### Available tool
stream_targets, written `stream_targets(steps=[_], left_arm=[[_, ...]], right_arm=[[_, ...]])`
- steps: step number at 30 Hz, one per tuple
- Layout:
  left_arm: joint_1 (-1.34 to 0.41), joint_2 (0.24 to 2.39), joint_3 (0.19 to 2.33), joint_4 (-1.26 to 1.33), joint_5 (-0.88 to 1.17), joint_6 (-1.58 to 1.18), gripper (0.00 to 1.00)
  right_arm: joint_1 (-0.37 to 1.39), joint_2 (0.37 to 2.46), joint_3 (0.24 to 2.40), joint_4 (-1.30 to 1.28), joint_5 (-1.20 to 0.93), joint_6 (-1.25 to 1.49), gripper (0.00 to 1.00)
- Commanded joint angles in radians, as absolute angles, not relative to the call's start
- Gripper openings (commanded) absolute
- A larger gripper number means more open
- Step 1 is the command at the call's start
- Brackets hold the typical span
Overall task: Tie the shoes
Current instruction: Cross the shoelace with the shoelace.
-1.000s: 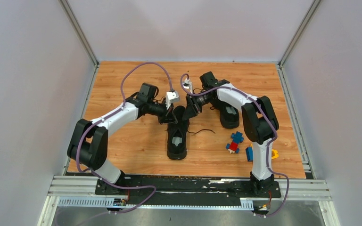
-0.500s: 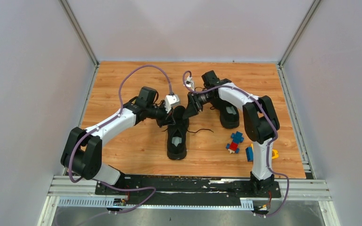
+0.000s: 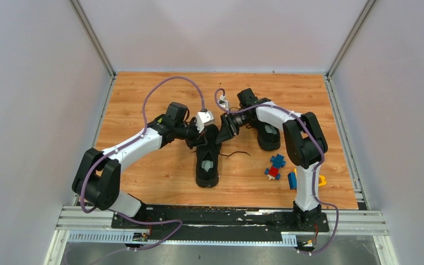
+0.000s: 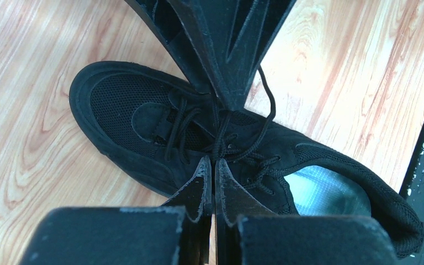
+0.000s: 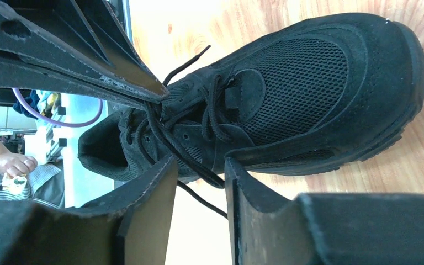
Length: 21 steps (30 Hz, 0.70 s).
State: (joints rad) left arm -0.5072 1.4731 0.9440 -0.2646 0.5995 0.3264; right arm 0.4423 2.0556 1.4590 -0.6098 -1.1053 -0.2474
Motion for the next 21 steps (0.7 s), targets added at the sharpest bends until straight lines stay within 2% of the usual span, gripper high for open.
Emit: stream_targets(steps=[1, 4, 6, 11, 17, 19, 21], left_arm=[[-0.514, 1.477, 0.948, -0.214, 0.563, 0.323, 0.0], [-0.517, 1.47, 0.938, -0.209, 0.544, 0.328, 0.0], [-0.517, 1.464, 0.93, -0.199, 0.536, 0.327, 0.0], [-0.52, 1.469, 0.929, -0.169, 0.524, 0.318, 0.0], [-0.527, 1.472, 0.922, -0.144, 0.531, 0.339, 0.0], [-0.528, 1.474, 0.916, -0.132, 0.53, 0.343, 0.0], [-0.528, 1.475, 0.914, -0.125, 0.529, 0.354, 0.0]], right_arm=[[0.44, 2.058, 1.473, -0.555, -1.15, -0.224, 0.25], [0.431, 2.04, 1.491, -0.588, -1.183, -0.215, 0.06], [0.416, 2.011, 1.504, -0.639, -1.207, -0.247, 0.04], [0.4, 1.995, 1.609, -0.78, -1.332, -0.288, 0.04], [0.433, 2.043, 1.709, -0.786, -1.452, -0.169, 0.08], [0.467, 2.049, 1.722, -0.776, -1.456, -0.136, 0.12], [0.503, 2.038, 1.722, -0.765, -1.454, -0.109, 0.22]])
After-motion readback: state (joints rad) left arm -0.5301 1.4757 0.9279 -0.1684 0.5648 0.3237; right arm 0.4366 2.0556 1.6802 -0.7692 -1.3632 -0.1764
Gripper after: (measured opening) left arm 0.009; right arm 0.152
